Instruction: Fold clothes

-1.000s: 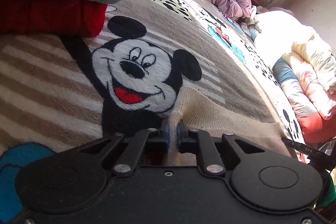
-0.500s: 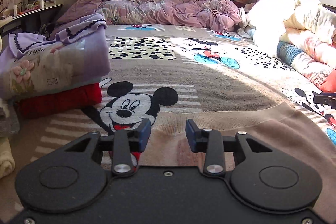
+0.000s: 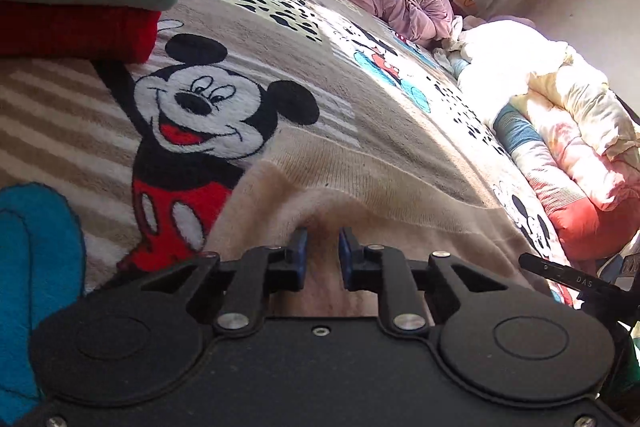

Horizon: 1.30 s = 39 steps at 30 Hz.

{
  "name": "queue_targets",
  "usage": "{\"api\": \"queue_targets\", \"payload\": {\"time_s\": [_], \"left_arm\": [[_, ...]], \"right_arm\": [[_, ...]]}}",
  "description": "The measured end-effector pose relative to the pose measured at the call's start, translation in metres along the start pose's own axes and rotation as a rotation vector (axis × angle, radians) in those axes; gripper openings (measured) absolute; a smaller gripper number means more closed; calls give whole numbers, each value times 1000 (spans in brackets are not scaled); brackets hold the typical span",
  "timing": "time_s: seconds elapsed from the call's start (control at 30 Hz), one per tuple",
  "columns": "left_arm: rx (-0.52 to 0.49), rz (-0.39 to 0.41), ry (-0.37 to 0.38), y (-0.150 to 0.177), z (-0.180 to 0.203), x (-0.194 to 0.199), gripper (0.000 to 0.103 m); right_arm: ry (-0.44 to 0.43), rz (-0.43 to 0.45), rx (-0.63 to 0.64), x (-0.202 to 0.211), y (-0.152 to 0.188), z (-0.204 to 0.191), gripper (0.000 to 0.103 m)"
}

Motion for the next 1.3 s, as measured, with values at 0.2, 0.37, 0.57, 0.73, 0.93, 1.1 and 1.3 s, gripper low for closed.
{"api": "queue_targets", "payload": {"time_s": [0.2,0.37,0.57,0.73,0.93,1.1,1.3], "left_arm": [[130,-48,20,-15,-5,-38,26],[216,21,-62,-31,-36,-6,13],[-70,-64,-43,-18,-16,-1,26],[-398,-60,-329,-11,14,12,25],[-476,-179,-328,12,15,-7,30],[-335,-59,-247,-10,7,13,28],[-309,-96,-263,-18,-4,-11,44]], "right_arm": [[-50,-61,107,-29,-1,-35,43],[19,-90,225,-42,5,-48,39],[-22,-42,225,-31,-5,-58,45],[100,-45,275,-33,1,-43,57],[148,-21,217,-17,-4,-17,50],[190,-21,185,-17,-3,3,33],[222,-6,235,-21,-3,0,30]]}}
Point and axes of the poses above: each gripper's, at about its wrist camera, not at the fingertips, and x roughly against the way its jaws point, z to its right, y to its underside, the point moved 6 cm from there along -x, roughly the way its jaws point, and after that the axes turned 7 degrees about -x, right-handed, at the moved point
